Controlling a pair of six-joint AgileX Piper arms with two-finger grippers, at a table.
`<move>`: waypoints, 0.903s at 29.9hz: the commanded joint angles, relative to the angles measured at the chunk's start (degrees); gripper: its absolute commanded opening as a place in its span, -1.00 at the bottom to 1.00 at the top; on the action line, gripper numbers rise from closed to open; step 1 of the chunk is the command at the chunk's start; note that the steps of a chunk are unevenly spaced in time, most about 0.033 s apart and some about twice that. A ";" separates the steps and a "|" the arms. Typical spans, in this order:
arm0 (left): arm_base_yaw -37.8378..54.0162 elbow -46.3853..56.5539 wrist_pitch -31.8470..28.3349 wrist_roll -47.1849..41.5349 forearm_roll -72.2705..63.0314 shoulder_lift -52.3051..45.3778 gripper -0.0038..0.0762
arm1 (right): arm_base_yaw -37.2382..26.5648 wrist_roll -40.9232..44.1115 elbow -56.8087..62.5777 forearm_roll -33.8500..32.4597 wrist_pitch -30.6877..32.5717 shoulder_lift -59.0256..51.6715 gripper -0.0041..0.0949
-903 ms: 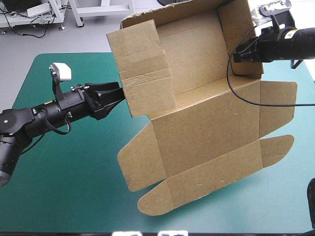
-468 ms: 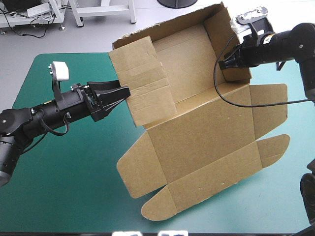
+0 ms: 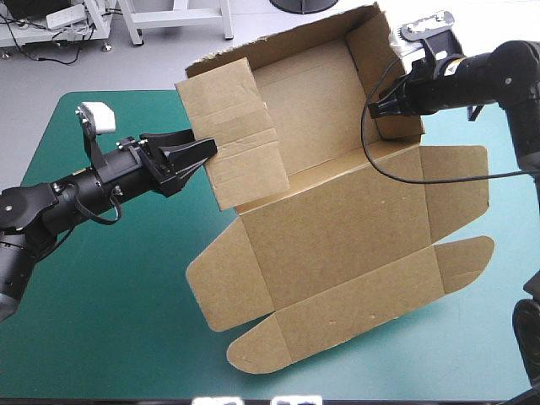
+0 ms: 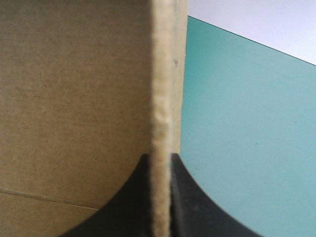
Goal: Fold the box
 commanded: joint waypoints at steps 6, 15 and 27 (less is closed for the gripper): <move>0.09 -4.35 -3.81 -3.23 0.95 -0.88 0.14 | 8.73 7.92 -1.31 -8.94 -10.27 -2.40 -0.96; 0.09 -8.69 -6.90 -12.56 12.71 -0.52 0.14 | 14.31 12.86 -1.31 -14.70 -12.24 -2.40 -0.96; -4.45 -9.94 -15.21 -19.71 26.11 3.88 0.13 | 17.96 21.08 -1.31 -21.47 -13.18 -0.11 -0.97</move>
